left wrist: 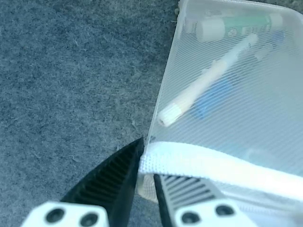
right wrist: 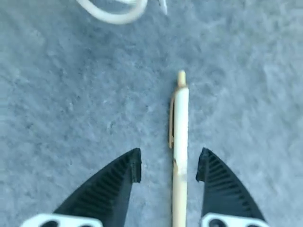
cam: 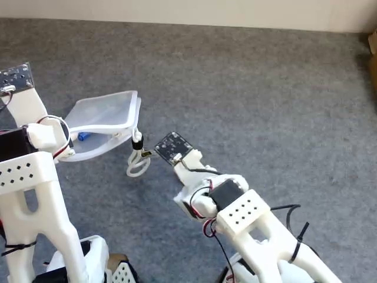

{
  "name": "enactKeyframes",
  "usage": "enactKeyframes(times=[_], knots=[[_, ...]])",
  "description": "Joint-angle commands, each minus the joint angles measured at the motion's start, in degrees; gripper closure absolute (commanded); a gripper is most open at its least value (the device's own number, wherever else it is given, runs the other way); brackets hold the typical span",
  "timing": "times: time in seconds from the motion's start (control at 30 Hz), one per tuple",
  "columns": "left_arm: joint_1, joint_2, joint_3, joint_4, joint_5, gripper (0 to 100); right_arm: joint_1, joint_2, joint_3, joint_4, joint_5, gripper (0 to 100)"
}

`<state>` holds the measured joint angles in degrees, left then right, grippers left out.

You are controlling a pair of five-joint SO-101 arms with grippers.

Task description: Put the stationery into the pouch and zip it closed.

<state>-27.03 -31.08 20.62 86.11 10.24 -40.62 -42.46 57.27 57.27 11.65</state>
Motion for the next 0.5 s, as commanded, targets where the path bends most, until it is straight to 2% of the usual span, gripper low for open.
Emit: enactKeyframes(times=[0.0,0.13,0.3,0.47], knots=[[-0.8,0.7,-0.1,-1.1,0.6,99,-1.2,3.9,-3.9,-4.0,-0.7,81.5],[-0.8,0.7,-0.1,-1.1,0.6,99,-1.1,11.5,-4.2,-9.4,-0.6,81.5],[-0.8,0.7,-0.1,-1.1,0.6,99,-0.9,20.1,-10.0,-10.2,-0.7,82.1],[-0.8,0.7,-0.1,-1.1,0.6,99,-0.2,27.7,-15.3,-10.2,-0.7,89.9]])
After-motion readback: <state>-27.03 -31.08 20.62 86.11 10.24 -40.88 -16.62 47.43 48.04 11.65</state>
